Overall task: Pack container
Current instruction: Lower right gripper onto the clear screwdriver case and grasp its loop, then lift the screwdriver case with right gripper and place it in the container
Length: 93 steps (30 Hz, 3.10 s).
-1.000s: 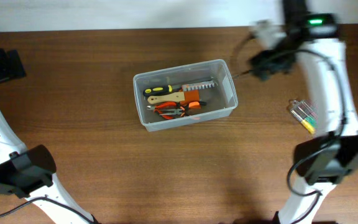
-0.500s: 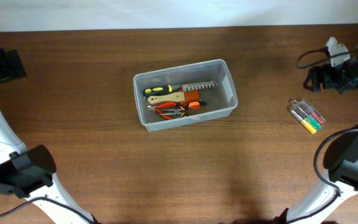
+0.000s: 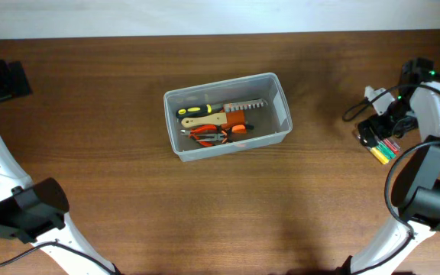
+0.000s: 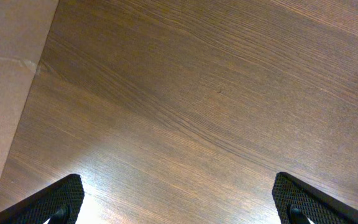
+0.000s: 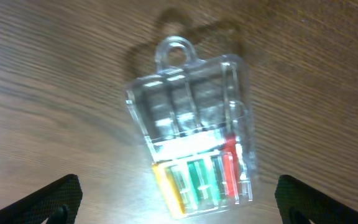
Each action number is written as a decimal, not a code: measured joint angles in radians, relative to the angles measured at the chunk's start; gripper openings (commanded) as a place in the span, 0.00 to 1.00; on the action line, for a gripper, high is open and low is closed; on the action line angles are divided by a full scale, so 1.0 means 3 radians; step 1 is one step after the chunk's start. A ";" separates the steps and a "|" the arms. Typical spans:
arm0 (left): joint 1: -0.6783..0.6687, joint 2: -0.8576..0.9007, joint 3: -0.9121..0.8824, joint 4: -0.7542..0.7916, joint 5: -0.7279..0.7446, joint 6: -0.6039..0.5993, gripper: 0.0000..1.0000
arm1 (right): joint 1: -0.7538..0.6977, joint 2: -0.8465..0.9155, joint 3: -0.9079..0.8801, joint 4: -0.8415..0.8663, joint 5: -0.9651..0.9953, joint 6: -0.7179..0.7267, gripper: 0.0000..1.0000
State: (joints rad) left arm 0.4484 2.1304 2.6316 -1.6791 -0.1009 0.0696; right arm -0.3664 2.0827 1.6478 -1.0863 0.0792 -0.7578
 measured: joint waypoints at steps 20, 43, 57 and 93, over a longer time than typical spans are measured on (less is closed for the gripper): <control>0.0000 0.0000 0.0000 -0.0001 0.0000 0.0000 0.99 | -0.0017 0.0245 -0.0276 0.0402 0.0112 -0.0167 0.71; 0.0000 0.0000 0.0000 -0.0001 0.0000 0.0000 0.99 | -0.0015 0.0248 -0.0205 0.0337 -0.0041 0.0872 0.28; 0.0000 0.0000 0.0000 -0.0001 0.0000 -0.0001 0.99 | 0.1040 -0.0005 0.1302 -0.0623 -0.0609 0.2018 0.04; 0.0000 0.0000 0.0000 0.0000 0.0000 -0.0001 0.99 | 0.2748 0.0758 0.1760 -0.0512 -0.0584 -0.0046 0.99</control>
State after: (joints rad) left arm 0.4484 2.1304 2.6316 -1.6791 -0.1009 0.0692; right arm 0.4580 2.3100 2.1757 -1.2400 -0.0959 -0.7715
